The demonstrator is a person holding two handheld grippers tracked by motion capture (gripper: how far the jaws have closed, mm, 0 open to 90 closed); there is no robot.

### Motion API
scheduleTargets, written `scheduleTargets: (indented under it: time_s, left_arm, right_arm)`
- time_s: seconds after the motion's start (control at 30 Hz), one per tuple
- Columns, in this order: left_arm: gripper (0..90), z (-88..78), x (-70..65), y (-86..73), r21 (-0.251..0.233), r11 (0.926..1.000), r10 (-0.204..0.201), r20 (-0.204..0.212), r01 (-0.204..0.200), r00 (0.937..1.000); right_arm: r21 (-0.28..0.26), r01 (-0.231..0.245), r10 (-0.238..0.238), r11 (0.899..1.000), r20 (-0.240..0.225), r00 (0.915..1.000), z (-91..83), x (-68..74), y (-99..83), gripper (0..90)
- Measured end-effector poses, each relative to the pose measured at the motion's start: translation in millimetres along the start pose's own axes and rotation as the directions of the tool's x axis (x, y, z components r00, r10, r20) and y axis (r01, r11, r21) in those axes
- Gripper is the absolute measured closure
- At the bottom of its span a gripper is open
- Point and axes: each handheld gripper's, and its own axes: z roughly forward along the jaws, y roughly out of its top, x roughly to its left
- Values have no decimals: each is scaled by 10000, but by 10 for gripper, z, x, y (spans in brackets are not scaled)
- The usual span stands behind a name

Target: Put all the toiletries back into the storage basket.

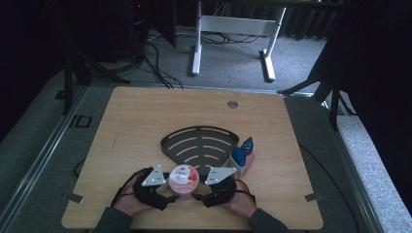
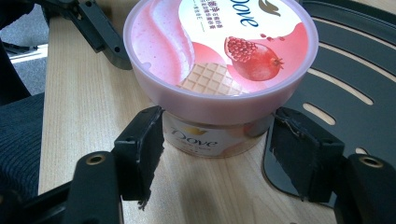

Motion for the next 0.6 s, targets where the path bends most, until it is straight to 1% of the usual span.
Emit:
scheduleTargets:
  time_s: [0.17,0.3,0.4,0.6]
  left_arm:
    - [151,26,14,29,85,9999,78,70,-79,9999]
    - [138,36,19,41,139,9999,100,92,-101,9999]
    - [134,43,16,49,162,9998,93,73,-94,9999]
    - [134,43,-7,75,344,9993,140,-2,-140,9999]
  right_arm:
    - [-28,80,-81,10000,-113,9999,23,-26,6,291]
    - [-67,136,-137,9999,-168,9998,31,-39,4,277]
    - [-57,155,-156,9999,-195,9997,52,-45,14,240]
    - [47,270,-269,9996,-174,9995,50,-42,26,236]
